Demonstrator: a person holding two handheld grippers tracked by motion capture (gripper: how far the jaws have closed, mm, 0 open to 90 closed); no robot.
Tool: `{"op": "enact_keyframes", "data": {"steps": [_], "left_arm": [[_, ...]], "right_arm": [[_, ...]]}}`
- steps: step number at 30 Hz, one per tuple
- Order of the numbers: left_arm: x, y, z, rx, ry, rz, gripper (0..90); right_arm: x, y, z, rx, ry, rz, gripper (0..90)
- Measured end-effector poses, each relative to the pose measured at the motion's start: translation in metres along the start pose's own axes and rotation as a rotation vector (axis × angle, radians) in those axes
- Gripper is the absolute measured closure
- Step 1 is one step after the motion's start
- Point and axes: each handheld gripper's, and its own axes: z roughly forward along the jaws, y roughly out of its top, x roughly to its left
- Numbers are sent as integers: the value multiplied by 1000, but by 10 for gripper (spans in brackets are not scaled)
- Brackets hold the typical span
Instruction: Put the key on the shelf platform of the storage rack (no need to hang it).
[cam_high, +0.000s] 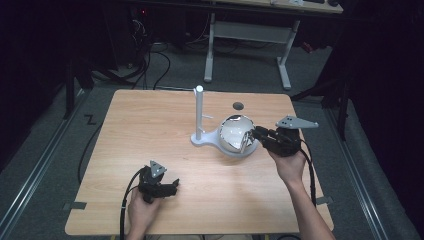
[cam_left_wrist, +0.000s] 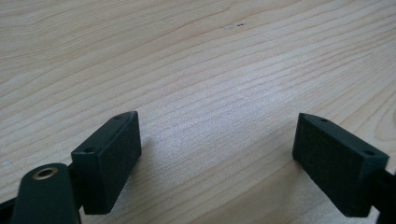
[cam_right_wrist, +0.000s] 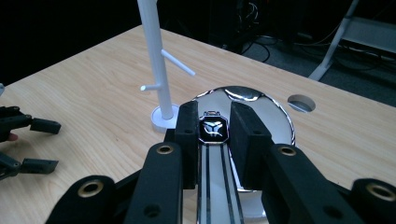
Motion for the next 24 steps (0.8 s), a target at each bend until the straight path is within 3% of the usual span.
{"op": "enact_keyframes", "data": {"steps": [7,24], "left_arm": [[0,0,0,0,0,0,158],[0,0,0,0,0,0,158]], "right_arm": [[-5,5,15,16,-17,9,746],[-12,-3,49,51,-43,51,745]]}}
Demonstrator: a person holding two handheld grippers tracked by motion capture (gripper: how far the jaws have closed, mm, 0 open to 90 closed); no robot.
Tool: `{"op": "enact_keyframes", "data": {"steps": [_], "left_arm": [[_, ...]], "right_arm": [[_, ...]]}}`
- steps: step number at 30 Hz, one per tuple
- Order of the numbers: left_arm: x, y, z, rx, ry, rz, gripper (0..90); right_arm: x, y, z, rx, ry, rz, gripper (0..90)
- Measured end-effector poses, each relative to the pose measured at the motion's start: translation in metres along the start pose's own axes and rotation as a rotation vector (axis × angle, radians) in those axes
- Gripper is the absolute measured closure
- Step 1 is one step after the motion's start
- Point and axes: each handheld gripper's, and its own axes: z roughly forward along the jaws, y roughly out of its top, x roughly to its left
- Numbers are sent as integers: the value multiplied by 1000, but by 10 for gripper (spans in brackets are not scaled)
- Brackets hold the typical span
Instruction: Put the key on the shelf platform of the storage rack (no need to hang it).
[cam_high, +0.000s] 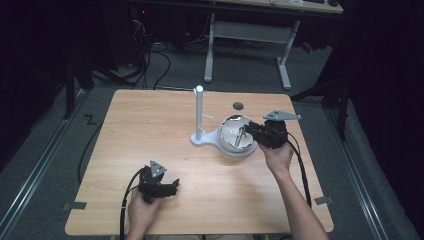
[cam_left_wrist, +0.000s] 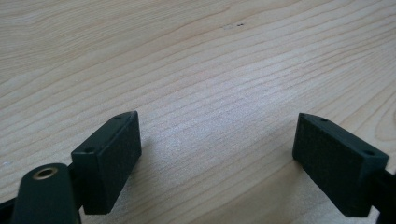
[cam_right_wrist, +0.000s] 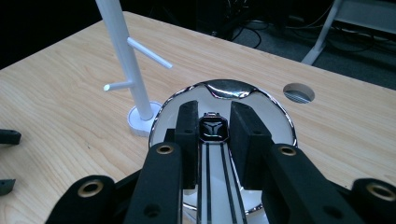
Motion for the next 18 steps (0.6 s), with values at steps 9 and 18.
{"op": "enact_keyframes", "data": {"steps": [9,18], "left_arm": [[0,0,0,0,-1,1,158],[0,0,0,0,-2,2,158]], "right_arm": [[-1,-3,21,42,-12,9,745],[-2,-5,38,53,-32,28,745]]}}
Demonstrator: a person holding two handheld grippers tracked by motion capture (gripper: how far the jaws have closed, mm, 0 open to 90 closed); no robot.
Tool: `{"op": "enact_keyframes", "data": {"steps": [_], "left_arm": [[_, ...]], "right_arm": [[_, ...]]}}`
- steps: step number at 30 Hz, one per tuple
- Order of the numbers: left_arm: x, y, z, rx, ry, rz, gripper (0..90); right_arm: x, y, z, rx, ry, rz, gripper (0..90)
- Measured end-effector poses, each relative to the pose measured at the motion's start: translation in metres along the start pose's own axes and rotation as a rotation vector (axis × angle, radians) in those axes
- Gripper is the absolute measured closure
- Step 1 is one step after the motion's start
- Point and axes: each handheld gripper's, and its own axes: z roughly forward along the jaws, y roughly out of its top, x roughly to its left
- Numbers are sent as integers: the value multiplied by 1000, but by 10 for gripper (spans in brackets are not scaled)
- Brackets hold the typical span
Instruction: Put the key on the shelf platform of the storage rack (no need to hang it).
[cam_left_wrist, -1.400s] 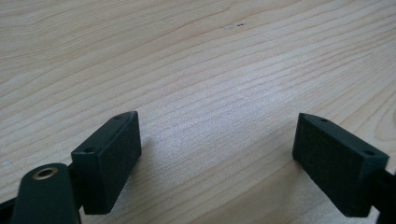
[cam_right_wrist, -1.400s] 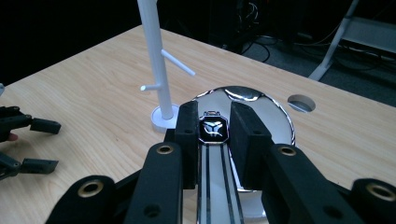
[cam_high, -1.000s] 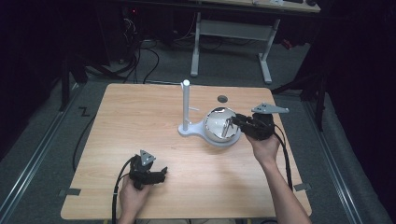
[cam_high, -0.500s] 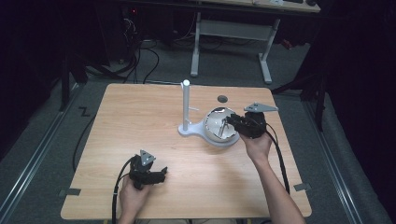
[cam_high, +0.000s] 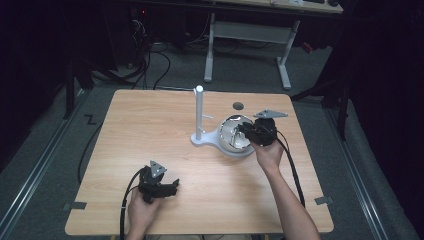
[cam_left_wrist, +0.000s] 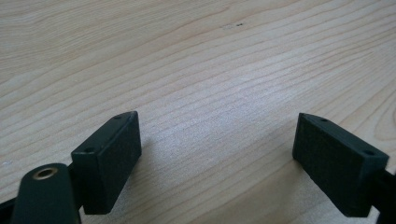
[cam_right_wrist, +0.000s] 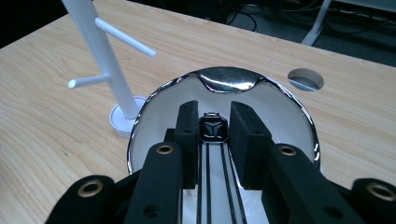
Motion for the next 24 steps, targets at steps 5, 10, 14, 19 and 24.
{"op": "enact_keyframes", "data": {"steps": [5,10,14,19,24], "left_arm": [[0,0,0,0,-2,1,158],[0,0,0,1,-3,3,158],[0,0,0,0,-3,2,158],[0,0,0,0,-3,3,158],[0,0,0,0,-4,3,158]], "right_arm": [[2,-1,9,6,-22,-6,745],[-1,-3,19,25,-40,1,745],[-2,-5,26,46,-57,2,745],[-3,-7,31,52,-70,8,744],[-5,-9,37,77,-91,8,743]]}}
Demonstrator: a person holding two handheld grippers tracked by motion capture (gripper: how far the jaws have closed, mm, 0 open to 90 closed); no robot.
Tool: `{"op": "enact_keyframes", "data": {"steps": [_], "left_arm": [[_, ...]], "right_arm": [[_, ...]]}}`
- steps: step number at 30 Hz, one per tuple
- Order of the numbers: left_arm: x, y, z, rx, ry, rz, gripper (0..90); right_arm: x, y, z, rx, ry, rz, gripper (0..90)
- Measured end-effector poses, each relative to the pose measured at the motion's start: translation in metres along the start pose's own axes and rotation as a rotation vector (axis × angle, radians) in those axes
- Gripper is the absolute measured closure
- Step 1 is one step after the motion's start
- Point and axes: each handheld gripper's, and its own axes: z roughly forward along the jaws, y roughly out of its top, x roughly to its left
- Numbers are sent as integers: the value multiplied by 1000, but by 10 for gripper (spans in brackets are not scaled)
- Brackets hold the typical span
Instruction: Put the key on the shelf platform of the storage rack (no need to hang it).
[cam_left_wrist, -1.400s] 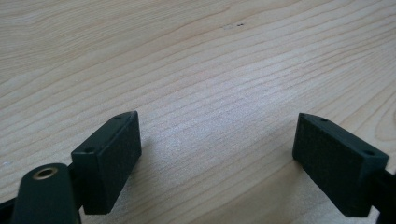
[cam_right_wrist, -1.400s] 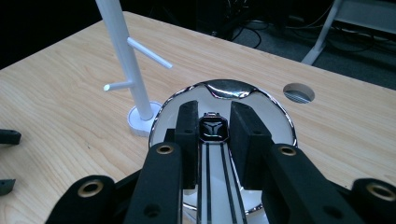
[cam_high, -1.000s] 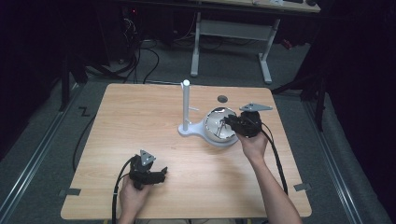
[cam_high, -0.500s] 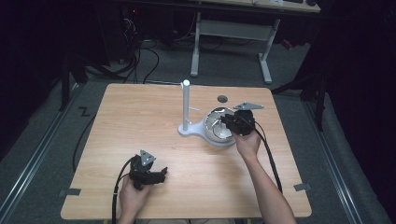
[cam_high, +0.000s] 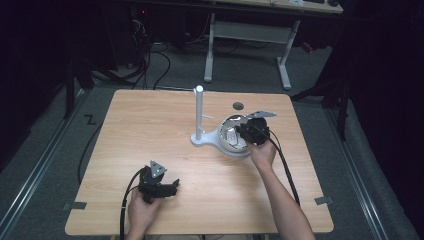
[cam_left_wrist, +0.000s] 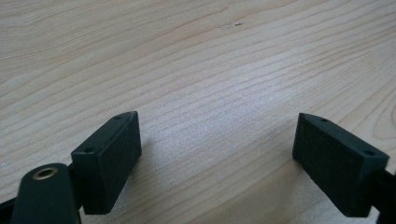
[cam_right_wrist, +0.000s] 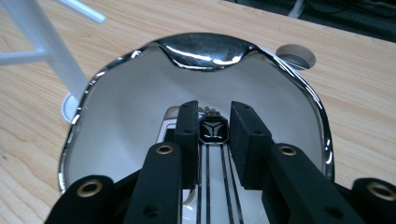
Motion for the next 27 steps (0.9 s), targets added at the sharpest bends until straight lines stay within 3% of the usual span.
{"op": "enact_keyframes", "data": {"steps": [8,10,16,27], "left_arm": [[0,0,0,0,0,1,158],[0,0,0,0,0,1,158],[0,0,0,0,0,1,158],[0,0,0,0,1,1,158]], "right_arm": [[-1,-2,4,23,-13,1,731],[-1,-2,3,19,-3,9,678],[-2,-2,-5,10,16,-10,581],[-9,-2,-26,-3,47,9,539]]}}
